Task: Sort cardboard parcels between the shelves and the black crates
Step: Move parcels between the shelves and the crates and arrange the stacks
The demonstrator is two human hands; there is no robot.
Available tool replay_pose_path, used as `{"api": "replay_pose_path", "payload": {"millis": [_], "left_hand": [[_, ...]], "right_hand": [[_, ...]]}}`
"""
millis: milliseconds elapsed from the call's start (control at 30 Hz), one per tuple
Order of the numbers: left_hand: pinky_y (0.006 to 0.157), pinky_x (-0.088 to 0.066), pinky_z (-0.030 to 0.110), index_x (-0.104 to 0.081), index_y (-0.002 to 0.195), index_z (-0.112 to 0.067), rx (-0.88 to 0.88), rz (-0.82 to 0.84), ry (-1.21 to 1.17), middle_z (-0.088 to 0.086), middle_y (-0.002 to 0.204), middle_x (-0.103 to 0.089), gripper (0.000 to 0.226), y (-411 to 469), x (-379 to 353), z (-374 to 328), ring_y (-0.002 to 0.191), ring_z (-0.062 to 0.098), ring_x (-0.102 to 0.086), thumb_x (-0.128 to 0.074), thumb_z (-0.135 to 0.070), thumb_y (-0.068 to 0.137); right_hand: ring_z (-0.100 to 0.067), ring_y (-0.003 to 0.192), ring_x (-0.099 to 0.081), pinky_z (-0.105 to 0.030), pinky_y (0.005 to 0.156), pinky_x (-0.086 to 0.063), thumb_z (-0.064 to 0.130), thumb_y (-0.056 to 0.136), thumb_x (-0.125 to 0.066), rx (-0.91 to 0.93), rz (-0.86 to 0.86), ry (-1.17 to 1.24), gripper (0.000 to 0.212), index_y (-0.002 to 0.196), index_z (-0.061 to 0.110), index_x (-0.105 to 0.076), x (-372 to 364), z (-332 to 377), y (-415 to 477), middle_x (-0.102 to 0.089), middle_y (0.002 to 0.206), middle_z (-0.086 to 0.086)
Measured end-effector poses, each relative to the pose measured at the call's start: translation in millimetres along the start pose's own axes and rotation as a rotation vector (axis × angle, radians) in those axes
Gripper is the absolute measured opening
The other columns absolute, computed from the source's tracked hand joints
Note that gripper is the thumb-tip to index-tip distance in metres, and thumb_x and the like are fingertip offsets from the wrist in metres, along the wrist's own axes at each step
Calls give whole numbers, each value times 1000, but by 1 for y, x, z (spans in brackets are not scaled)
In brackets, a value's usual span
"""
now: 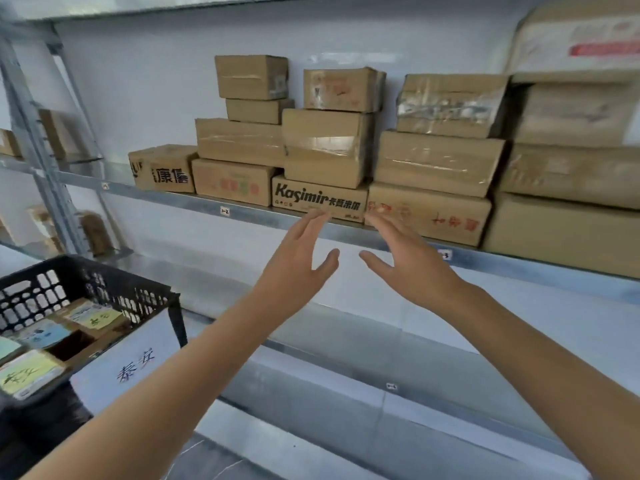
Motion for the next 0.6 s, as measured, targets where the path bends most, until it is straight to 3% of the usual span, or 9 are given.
{"api": "replay_pose_path", "payload": {"millis": [133, 233, 300, 467, 600], "left_hand": [[109, -19, 5, -39, 148, -18, -101, 19, -82, -2, 155, -37, 55, 6, -30, -62, 141, 5, -33, -60, -23, 97], [116, -32, 26, -41, 146, -17, -161, 61, -129, -2, 153, -39, 52, 13, -49, -101, 141, 11, -36, -59, -20, 98], [116, -32, 32, -39, 148, -15, -150, 78, -148, -2, 154, -38, 54, 22, -59, -123, 141, 13, -36, -58, -23, 98], [109, -25, 18, -37, 151, -19, -177, 89, -174, -5, 156, -38, 56, 62, -71, -171, 140, 12, -37, -57, -25, 99], [101, -22, 16, -33, 153, -23, -178, 66, -205, -5, 156, -38, 58, 111, -67, -200, 140, 12, -36, -55, -31, 100]], "right_hand": [[-15, 150, -19, -42, 117, -30, 43, 100, -51, -52, -34, -47, 63, 155, 30, -23, 45, -39, -35, -16, 165, 6], [-15, 148, -23, -33, 114, -28, 42, 99, -53, -84, -96, -85, 63, 154, 25, -27, 78, -64, -57, -21, 163, 6], [-15, 145, -28, -29, 108, -29, 43, 98, -55, -108, -150, -87, 63, 153, 25, -29, 101, -79, -69, -26, 161, 6], [-14, 149, -21, -39, 118, -27, 47, 98, -52, -173, -222, -98, 63, 153, 27, -29, 157, -114, -83, -23, 163, 2], [-16, 145, -31, -36, 112, -30, 48, 98, -52, -235, -325, -104, 65, 154, 27, -25, 211, -136, -74, -28, 161, 4]]}}
Point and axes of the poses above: each hand's wrist, its own y-axis towards the middle knuckle, its own x-axis out of the back of the hand, z = x × y, the point moved 5 cm from there along y, towards the middle knuckle
